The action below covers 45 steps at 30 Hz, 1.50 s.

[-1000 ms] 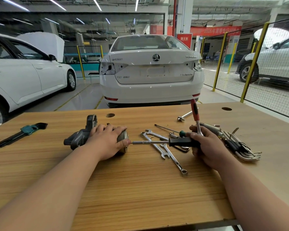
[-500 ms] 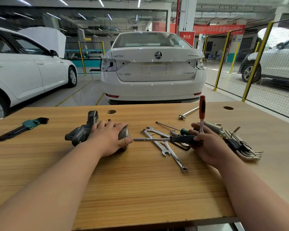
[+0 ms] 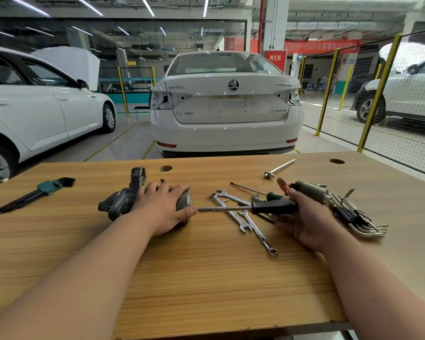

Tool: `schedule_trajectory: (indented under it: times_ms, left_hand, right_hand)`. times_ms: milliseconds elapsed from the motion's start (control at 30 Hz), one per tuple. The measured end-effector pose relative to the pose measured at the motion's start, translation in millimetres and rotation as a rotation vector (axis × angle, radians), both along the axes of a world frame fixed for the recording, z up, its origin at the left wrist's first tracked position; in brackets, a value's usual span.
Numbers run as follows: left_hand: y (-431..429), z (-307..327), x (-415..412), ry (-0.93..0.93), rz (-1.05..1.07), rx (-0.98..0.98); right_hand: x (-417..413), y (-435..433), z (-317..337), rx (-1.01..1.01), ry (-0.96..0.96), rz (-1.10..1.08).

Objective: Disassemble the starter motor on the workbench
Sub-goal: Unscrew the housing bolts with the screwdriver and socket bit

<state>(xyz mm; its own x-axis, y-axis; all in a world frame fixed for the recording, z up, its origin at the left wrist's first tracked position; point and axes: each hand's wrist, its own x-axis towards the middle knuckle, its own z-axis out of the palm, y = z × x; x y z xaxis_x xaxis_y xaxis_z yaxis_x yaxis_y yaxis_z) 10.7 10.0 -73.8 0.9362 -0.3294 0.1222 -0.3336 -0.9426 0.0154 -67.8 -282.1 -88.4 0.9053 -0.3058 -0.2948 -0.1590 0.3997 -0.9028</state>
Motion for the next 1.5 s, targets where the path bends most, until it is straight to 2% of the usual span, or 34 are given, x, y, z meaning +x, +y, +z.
schedule_trajectory:
  times_ms: [100,167,367,567,733,867,967,1233,1500]
  left_hand:
    - [1,-2,0,-0.006,-0.009,-0.008]
    - [2,-2,-1,-0.005,-0.009,-0.003]
    - [2,-2,2,-0.003,-0.012,0.003]
    - [2,-5,2,-0.016,-0.003,0.010]
    - [1,-5,2,-0.019,0.009,-0.001]
    - [1,-3,4,0.006,0.012,0.009]
    - [0,-2,4,0.013,0.014,0.011]
    - [1,-2,4,0.003,0.016,0.014]
    - [0,-4,4,-0.006,0.017,0.005]
  right_hand:
    - [2,-1,-2,-0.228,0.040,-0.020]
    - [2,-1,-4,-0.296,0.021,-0.008]
    - [-1,-3,-3,-0.130,-0.104,0.064]
    - [-1,-10,-6,-0.070,-0.172,0.127]
    - [-1,-14,-7,-0.142,-0.178,0.129]
    - [1,-11,-7,-0.326,-0.148,0.095]
    - [4,-10,-9,-0.368,-0.162,0.071]
    - [9,-16,-12,-0.129,-0.214,0.105]
    - [12,-10,-11,-0.159,-0.186,0.073]
